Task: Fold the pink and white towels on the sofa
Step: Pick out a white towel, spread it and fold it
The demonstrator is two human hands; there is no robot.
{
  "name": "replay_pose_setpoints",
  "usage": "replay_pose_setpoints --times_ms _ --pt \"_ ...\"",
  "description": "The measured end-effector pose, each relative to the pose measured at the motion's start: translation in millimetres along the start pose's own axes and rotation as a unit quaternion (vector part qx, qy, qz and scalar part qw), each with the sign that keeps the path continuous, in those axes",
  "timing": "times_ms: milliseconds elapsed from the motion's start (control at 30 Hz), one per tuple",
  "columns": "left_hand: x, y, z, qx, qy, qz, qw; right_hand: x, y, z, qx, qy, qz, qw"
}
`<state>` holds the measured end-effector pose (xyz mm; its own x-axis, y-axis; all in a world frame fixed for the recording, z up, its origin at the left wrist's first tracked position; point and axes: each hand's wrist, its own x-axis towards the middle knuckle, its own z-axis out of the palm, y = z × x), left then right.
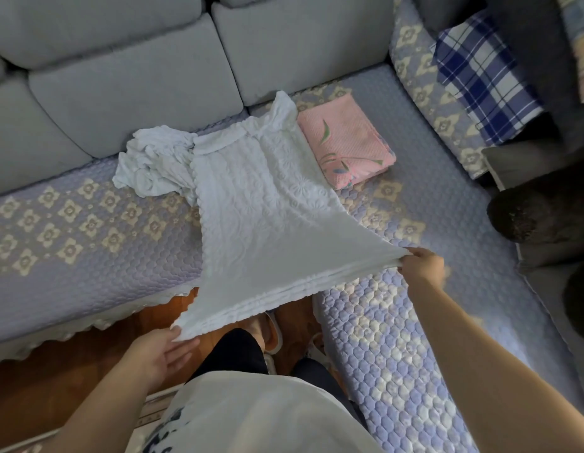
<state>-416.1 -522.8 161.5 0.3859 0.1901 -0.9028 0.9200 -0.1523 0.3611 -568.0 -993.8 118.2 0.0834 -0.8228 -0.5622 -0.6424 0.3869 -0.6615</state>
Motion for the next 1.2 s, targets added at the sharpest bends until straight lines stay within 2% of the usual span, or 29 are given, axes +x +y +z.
replay_pose_setpoints --times_ms 200,300,400,500,600,667,767,833,933,1000,1067,1133,1200 --pt "0.3 -9.6 0.4 0.016 0.018 -0.019 1.000 -7.2 4.0 6.7 -0.127 0.066 -0.053 0.988" --pt "-0.3 -12.0 -2.7 0.005 0.016 -0.019 1.000 -6.4 9.2 4.3 -0.193 0.049 -0.086 0.976" --pt "0.6 -12.3 -9.0 -0.017 0.025 -0.010 1.000 1.4 16.0 -7.4 -0.258 -0.087 -0.124 0.954" --pt "3.0 -8.6 -16.4 -0.047 0.010 0.013 0.999 13.4 17.4 -28.1 -0.125 -0.252 -0.007 0.960" --pt "3.4 -7.6 -17.6 -0.040 -0.014 0.026 0.999 20.0 20.5 -40.9 -0.017 -0.313 0.077 0.946" --pt "2.3 -9.6 -14.5 -0.025 -0.021 0.021 0.999 16.3 21.0 -39.6 -0.011 -0.297 0.080 0.951" --pt "1.8 -13.5 -7.9 0.003 -0.001 0.016 1.000 11.4 22.0 -27.7 -0.071 -0.197 0.044 0.977" --pt "1.2 -14.5 -3.8 0.027 0.060 0.041 0.997 4.8 22.3 -18.3 -0.116 -0.129 -0.001 0.985" --pt "1.1 -9.4 5.0 0.099 0.159 0.129 0.974 -0.8 27.0 -10.5 -0.199 -0.023 -0.086 0.976" --pt "-1.6 -1.5 13.0 0.044 0.167 0.091 0.981 -3.7 20.7 -5.1 -0.103 -0.021 -0.008 0.994" --pt "-8.0 6.5 15.6 -0.066 0.123 0.029 0.990 -7.2 12.2 -1.2 0.005 -0.046 0.096 0.994" --pt "-19.2 21.3 16.7 -0.190 0.049 0.036 0.980 -14.6 -5.9 -4.0 0.030 -0.044 0.111 0.992" --pt "-34.9 46.8 19.4 -0.296 0.010 0.068 0.953 -24.2 -34.2 -8.6 0.102 -0.055 0.115 0.987"
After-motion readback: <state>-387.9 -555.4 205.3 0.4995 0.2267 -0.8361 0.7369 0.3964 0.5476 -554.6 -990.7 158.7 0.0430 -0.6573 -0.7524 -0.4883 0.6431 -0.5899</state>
